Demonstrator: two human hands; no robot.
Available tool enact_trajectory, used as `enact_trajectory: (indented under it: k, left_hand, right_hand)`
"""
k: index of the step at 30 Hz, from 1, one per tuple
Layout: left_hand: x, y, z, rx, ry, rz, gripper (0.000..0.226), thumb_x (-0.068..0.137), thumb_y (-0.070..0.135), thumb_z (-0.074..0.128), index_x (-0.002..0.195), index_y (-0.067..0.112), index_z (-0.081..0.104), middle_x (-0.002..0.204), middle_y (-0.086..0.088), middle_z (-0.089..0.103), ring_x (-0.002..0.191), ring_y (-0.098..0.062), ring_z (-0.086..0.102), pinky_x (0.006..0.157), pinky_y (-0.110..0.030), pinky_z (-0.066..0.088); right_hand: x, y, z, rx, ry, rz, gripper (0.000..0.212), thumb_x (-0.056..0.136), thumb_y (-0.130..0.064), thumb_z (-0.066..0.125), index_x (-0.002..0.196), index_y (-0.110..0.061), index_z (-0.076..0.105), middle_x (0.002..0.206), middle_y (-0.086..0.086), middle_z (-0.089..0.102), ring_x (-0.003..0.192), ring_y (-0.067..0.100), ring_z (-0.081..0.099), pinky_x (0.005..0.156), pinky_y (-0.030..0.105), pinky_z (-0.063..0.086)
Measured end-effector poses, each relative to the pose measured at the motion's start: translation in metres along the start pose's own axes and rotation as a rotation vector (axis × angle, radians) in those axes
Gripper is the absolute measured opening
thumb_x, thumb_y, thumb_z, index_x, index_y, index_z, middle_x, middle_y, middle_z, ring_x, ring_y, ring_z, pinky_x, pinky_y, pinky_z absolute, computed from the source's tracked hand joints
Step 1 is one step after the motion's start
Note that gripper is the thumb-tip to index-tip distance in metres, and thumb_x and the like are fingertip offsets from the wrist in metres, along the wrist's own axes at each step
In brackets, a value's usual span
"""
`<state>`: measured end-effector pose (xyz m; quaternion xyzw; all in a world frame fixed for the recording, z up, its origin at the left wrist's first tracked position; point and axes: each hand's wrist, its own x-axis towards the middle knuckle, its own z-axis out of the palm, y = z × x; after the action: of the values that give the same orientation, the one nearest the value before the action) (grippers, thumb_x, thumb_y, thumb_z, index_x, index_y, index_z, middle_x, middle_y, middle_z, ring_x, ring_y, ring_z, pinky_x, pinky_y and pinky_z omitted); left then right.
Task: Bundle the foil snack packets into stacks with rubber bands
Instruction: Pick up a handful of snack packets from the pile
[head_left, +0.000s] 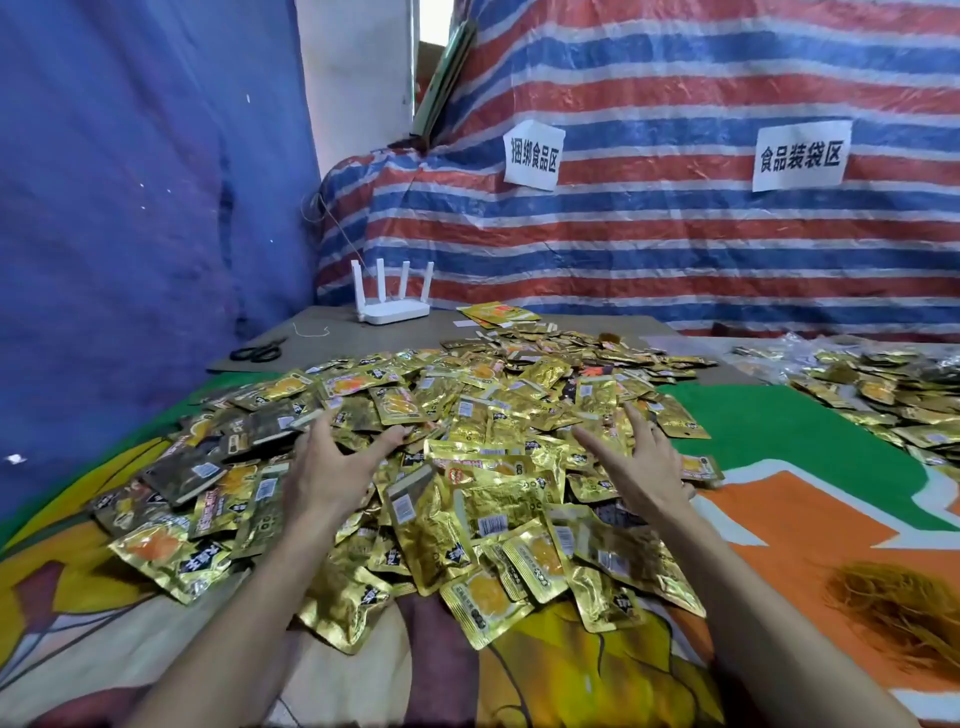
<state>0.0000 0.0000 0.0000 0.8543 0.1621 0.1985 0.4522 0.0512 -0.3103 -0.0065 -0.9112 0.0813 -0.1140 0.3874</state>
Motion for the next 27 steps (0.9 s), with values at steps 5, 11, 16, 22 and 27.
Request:
enact_trajectory:
  k: [5,11,16,22,27]
  left_hand:
    - [-0.007,0.013,0.044,0.347,-0.243,-0.019,0.127,0.055,0.091,0.061,0.153,0.016,0.031,0.156,-0.010,0.032,0.143,-0.031,0.032,0.114,-0.051,0.036]
    - [0.000,0.026,0.079,0.411,-0.290,0.007,0.126,0.052,0.083,0.076,0.148,0.012,0.034,0.150,-0.010,0.045,0.135,-0.031,0.044,0.111,-0.045,0.038]
    - [0.013,0.033,0.073,0.123,-0.336,-0.098,0.110,0.055,0.054,0.094,0.142,0.005,0.047,0.125,-0.008,0.066,0.110,-0.026,0.064,0.090,-0.040,0.054]
    - [0.014,0.026,0.065,-0.175,-0.227,-0.046,0.075,0.073,0.036,0.088,0.139,0.020,0.057,0.135,-0.010,0.062,0.119,-0.031,0.060,0.105,-0.045,0.047]
    - [0.013,0.028,0.052,0.011,-0.018,0.130,0.052,0.082,0.043,0.080,0.125,0.021,0.064,0.120,-0.003,0.068,0.099,-0.022,0.062,0.090,-0.041,0.052]
  right_hand:
    - [0.032,-0.012,0.025,-0.048,-0.085,0.210,0.145,0.050,-0.099,0.055,0.161,-0.018,0.009,0.163,0.019,0.024,0.149,0.043,0.023,0.120,0.062,0.019]
    - [0.051,-0.029,0.046,0.070,-0.101,0.291,0.110,0.039,-0.081,0.082,0.111,0.001,0.061,0.109,0.014,0.071,0.102,0.033,0.067,0.097,0.051,0.052]
    - [0.049,-0.037,0.048,0.324,-0.077,0.274,0.081,0.049,-0.050,0.097,0.100,0.003,0.064,0.087,0.013,0.074,0.078,0.031,0.074,0.078,0.052,0.062]
    - [0.045,-0.037,0.047,0.502,0.090,0.193,0.067,0.072,-0.026,0.089,0.126,-0.006,0.055,0.106,0.010,0.069,0.085,0.023,0.067,0.064,0.035,0.052]
    - [0.040,-0.042,0.042,0.502,0.220,0.054,0.031,0.078,-0.016,0.081,0.087,-0.012,0.052,0.085,0.007,0.064,0.070,0.020,0.060,0.055,0.033,0.047]
